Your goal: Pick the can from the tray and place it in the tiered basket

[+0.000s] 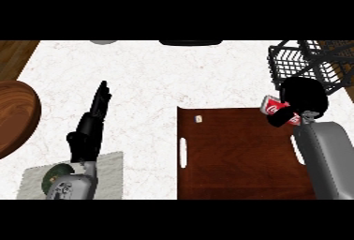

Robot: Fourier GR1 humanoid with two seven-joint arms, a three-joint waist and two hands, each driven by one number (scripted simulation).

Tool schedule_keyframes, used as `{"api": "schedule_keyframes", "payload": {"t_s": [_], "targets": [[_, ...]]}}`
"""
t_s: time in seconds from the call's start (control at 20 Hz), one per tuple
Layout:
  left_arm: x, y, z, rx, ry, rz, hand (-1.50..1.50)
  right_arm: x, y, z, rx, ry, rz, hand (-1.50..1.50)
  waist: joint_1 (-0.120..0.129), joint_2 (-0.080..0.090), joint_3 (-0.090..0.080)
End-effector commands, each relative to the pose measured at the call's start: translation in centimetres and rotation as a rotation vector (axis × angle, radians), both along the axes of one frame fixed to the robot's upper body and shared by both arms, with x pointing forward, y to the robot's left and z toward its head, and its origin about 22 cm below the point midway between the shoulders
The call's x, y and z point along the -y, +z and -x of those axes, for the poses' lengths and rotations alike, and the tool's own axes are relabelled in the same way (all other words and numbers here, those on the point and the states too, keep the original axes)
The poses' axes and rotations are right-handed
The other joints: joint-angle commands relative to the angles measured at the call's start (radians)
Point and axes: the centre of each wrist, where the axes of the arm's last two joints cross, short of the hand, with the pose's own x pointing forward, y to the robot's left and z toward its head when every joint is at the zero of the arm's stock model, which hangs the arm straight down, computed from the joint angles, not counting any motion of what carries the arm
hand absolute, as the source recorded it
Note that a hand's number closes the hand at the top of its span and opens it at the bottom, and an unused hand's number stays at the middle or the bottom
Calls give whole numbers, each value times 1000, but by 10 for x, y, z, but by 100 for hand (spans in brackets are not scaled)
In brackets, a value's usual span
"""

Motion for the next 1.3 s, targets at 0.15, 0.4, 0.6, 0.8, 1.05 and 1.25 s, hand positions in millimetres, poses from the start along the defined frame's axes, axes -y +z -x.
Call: {"api": "schedule_keyframes", "payload": {"t_s": [0.15, 0.4, 0.6, 0.8, 1.05, 1.25], "targets": [[8, 2, 11, -12, -9, 8, 0, -14, 103, 18, 230, -126, 9, 150, -2, -5, 1], [8, 0, 3, -1, -3, 5, 0, 1, 176, 41, 284, -137, -49, 150, -1, -1, 1], [17, 4, 10, 5, -1, 17, 0, 14, 225, 44, 335, -191, -61, 150, 12, 2, 2], [0, 0, 8, 6, -27, 2, 0, 9, 241, 33, 357, -183, -228, 150, 18, 4, 1], [0, 9, 0, 14, -24, 14, 0, 19, 244, -9, 403, -192, -312, 150, 28, 9, 2], [17, 8, 2, 4, -24, 15, 0, 37, 234, -32, 418, -228, -306, 150, 30, 10, 2]]}}
